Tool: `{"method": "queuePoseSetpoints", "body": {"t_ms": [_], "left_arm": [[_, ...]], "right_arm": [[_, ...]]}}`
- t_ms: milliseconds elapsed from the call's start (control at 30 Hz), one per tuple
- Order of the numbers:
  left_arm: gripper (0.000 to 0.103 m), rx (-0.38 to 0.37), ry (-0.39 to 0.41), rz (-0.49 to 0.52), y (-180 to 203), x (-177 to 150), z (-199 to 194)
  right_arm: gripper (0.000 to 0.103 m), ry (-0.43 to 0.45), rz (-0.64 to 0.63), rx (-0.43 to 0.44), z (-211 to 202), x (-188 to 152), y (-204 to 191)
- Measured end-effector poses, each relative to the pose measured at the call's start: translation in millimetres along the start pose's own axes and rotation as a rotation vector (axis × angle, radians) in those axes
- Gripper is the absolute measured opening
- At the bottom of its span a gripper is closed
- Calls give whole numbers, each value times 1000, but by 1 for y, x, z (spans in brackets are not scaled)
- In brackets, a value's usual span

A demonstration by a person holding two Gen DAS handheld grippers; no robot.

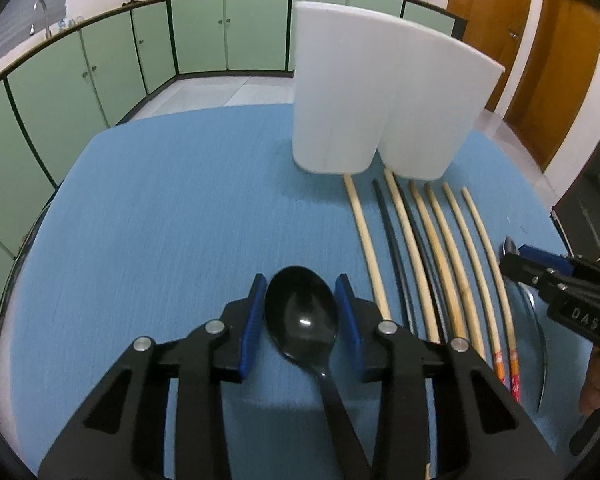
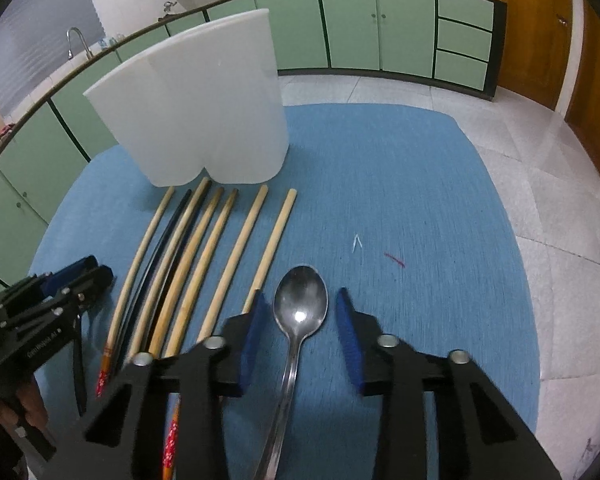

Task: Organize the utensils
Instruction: 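Grasp the black spoon with the left tool while the right tool grasps the steel spoon, then lift the black spoon with the left tool while the right tool lifts the steel spoon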

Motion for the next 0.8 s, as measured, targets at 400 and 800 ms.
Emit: {"method": "queuePoseSetpoints", "body": {"t_ms": [400,800], "left_arm": [[65,-18,19,6,-10,-1,-8],[68,-18,-16,-6,-11,-3,-1]], "right_arm": [[29,4,-28,-18,1,-2,-4],[29,6,-14,-10,0,-6,-1]]}}
Point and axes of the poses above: each gripper's, at about its wrist camera, not at the fingertips, and z roughly the way its jaws point, y to its right, x to its top, the point moved 3 cm from there along z, roughly the way its jaws point, and after that the axes turned 5 degrees about -z, right-handed, at the moved point
